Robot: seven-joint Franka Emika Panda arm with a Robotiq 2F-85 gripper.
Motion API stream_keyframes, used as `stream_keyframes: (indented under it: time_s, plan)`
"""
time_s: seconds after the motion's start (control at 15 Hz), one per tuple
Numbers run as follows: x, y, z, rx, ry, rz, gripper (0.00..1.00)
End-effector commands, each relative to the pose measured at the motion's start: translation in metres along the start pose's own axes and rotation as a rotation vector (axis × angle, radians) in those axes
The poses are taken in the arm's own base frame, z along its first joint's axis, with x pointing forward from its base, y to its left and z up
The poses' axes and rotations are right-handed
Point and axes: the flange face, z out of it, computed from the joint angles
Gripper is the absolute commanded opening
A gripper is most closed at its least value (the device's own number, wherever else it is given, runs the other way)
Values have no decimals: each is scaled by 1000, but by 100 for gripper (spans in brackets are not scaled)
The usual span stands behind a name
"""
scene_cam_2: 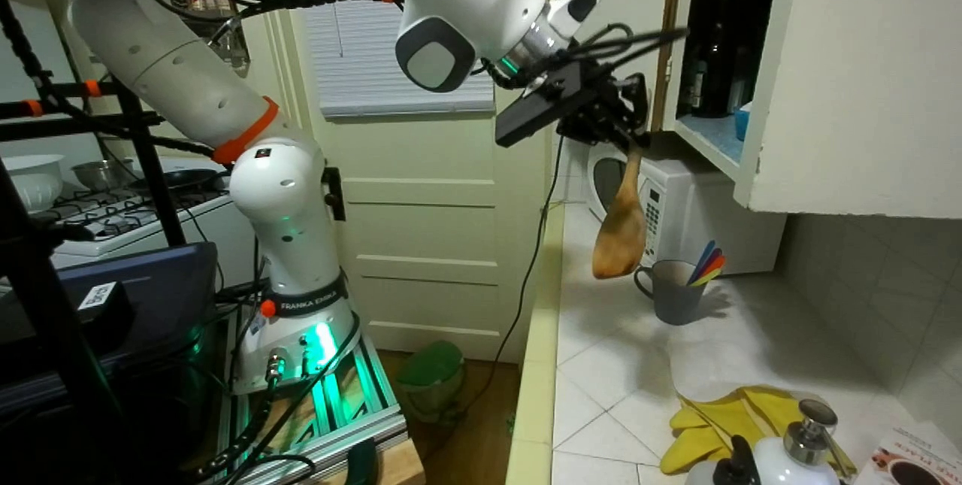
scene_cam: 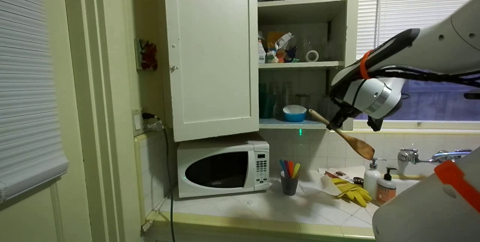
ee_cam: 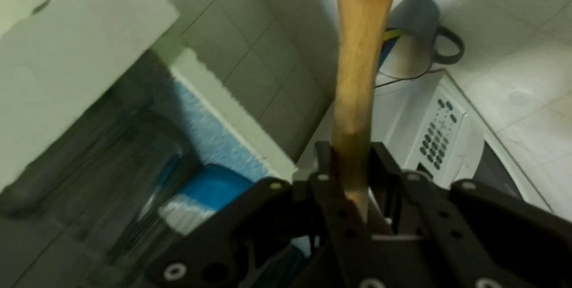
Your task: Put the wooden spoon on the bottom shelf.
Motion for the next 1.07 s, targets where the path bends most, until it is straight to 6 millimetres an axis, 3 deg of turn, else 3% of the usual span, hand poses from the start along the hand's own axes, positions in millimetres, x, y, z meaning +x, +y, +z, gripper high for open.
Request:
stream_keyframes:
  time_s: [0.0, 0.27, 0.6, 1.0]
  plan:
    - [40, 17, -25, -107, 68, -101, 6]
    - [84, 30, -28, -94, 108, -150, 6]
    - [129, 27, -18, -130, 185, -189, 6]
    - [147, 21, 3, -248, 208, -240, 6]
